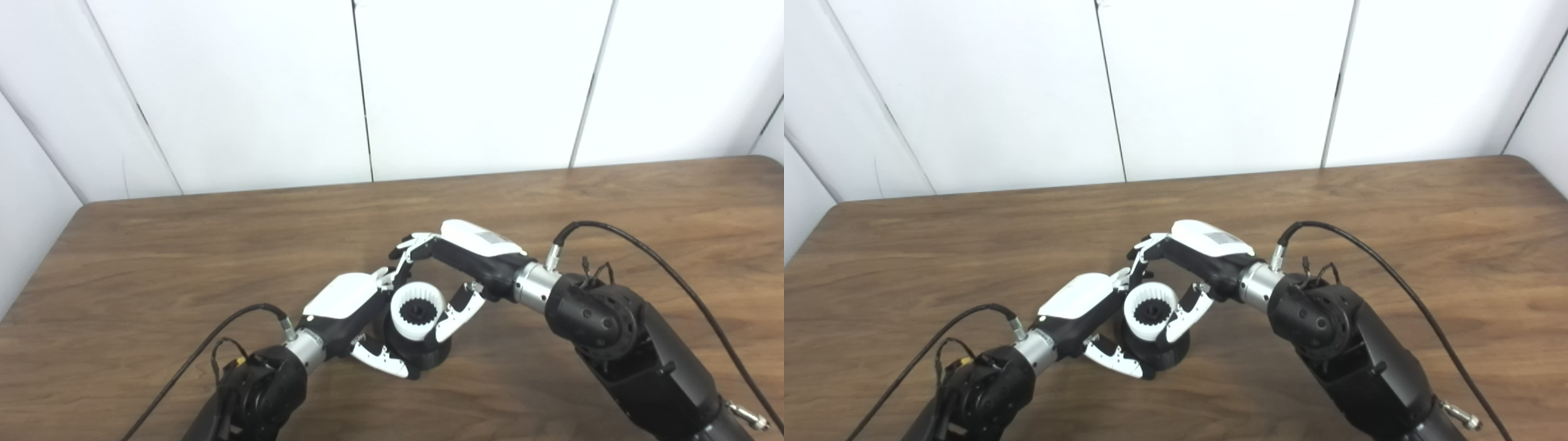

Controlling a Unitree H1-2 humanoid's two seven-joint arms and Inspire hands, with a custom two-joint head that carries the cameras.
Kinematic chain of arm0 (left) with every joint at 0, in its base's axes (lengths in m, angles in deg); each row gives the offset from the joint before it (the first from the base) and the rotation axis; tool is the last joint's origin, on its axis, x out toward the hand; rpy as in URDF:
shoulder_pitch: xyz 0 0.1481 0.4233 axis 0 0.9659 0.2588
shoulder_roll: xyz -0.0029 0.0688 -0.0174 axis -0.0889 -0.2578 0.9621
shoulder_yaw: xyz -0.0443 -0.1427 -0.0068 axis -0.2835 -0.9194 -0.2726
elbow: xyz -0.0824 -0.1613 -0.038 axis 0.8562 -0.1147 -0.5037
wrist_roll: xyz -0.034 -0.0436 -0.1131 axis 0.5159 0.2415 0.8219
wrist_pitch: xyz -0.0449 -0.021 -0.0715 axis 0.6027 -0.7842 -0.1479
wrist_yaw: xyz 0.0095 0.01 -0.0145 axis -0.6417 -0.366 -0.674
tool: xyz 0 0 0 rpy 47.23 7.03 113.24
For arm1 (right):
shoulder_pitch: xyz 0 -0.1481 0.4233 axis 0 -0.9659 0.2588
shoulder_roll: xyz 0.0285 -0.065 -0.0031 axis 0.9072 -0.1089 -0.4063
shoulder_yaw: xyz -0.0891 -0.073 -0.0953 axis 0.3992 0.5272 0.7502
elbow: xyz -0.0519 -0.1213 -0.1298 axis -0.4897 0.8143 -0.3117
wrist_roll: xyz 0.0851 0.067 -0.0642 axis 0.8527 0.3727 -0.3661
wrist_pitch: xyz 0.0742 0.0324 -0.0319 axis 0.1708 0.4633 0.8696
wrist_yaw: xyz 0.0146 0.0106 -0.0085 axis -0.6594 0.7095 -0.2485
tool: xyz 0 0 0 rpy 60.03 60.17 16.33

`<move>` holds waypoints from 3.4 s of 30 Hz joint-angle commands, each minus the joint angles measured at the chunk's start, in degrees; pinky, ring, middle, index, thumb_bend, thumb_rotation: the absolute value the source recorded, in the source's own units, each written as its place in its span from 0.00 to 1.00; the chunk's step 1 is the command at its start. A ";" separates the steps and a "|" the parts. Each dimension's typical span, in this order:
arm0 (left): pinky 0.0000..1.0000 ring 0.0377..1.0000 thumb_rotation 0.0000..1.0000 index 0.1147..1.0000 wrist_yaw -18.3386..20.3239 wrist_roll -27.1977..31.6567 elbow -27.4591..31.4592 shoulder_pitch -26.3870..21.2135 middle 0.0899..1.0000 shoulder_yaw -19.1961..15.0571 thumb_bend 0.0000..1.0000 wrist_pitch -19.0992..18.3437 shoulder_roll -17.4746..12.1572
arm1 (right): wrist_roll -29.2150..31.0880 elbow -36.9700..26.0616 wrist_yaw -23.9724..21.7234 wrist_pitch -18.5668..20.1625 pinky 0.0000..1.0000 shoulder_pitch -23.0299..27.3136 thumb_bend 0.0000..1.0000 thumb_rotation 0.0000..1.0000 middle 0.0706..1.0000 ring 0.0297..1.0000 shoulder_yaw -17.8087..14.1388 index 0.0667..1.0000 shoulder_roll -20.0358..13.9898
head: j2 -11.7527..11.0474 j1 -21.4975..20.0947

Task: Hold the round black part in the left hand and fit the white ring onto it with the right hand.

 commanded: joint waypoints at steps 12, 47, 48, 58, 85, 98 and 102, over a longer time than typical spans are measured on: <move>0.88 1.00 0.42 0.72 1.53 1.03 2.01 -1.36 0.98 -0.56 0.92 -1.82 -0.30 | -0.21 -1.06 -1.43 -2.00 0.86 -0.11 0.52 0.15 0.84 0.94 0.90 0.45 -0.48 | 0.71 -0.18; 0.91 1.00 0.43 0.71 -0.01 0.84 0.13 -0.77 0.99 -0.01 0.92 -0.36 -0.63 | 7.35 -0.63 0.81 1.16 0.85 0.58 0.52 0.15 0.84 0.92 -8.76 0.45 2.79 | -0.15 0.91; 0.91 1.00 0.43 0.71 0.10 0.82 0.18 -0.82 0.99 -0.02 0.92 -0.44 -0.65 | 7.48 -0.80 0.80 1.51 0.86 0.56 0.52 0.15 0.84 0.92 -9.00 0.45 2.70 | -0.15 0.91; 0.90 1.00 0.40 0.71 0.83 1.20 1.35 -0.96 0.99 -0.52 0.93 -1.64 -0.66 | 8.13 -1.19 1.44 1.44 0.86 -1.87 0.52 0.15 0.84 0.91 -10.25 0.45 1.81 | 0.57 0.96; 0.90 1.00 0.40 0.69 0.93 1.36 1.24 -1.73 0.98 -0.81 0.93 -1.40 -0.72 | 14.87 3.37 6.95 1.17 0.83 -7.53 0.52 0.15 0.83 0.89 -12.35 0.46 3.77 | 1.20 0.89; 0.89 1.00 0.39 0.69 1.66 1.52 1.80 -2.09 0.98 -1.18 0.92 -2.19 -0.84 | 14.08 2.73 6.83 0.53 0.89 -7.94 0.52 0.15 0.83 0.89 -11.35 0.46 3.42 | 2.13 0.98; 0.88 1.00 0.39 0.69 1.65 1.74 1.92 -1.97 0.98 -1.35 0.93 -2.19 -0.81 | 13.90 2.51 6.81 0.72 0.89 -7.93 0.52 0.15 0.83 0.89 -11.17 0.46 3.26 | 2.21 0.95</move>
